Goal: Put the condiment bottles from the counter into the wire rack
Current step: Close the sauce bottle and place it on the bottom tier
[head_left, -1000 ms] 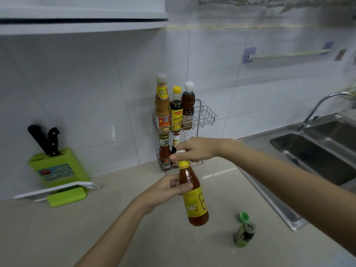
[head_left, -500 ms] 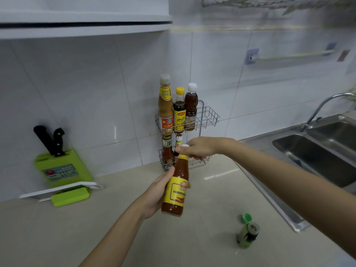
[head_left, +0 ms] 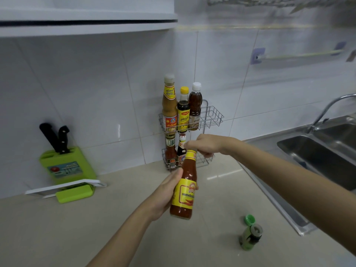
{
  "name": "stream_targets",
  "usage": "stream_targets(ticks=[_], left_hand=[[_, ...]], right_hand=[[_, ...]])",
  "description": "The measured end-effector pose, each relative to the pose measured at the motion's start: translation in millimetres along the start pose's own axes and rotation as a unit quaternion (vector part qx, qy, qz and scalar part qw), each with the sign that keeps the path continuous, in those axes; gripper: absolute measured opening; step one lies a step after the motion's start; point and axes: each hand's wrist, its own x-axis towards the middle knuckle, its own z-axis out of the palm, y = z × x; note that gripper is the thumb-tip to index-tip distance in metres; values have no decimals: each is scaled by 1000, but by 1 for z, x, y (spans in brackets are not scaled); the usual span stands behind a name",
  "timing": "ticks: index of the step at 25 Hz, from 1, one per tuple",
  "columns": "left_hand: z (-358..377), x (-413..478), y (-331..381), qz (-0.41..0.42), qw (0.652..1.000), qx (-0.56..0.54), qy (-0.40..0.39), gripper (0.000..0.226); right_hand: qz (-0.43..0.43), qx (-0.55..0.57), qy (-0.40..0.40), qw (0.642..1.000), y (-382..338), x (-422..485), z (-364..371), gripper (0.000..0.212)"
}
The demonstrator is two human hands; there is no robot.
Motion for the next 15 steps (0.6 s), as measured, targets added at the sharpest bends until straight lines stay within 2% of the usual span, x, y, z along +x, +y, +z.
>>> stream_targets(ticks=[2,3,6,9,12,15], left_hand=[[4,2,-8,-7,1000,19,6,46],[4,2,-11,-9,1000,22,12,43],[2,10,-14,-23,999,0,27,40],[0,17,-11,-39,999,-8,14,37],[-9,39,-19,-47,998,37,10,37],[-22,59,-30,-68,988,123,71,31]], right_hand=[[33,-68,2,997,4,-2,5,54],[31,-61,2,998,8,-3,10,56],[16,77,-21,997,23,-8,26,51],[7,201,-34,979,40,-9,38,44],[10,250,17,968,52,-2,44,34],[8,252,128,959,62,10,56,19]])
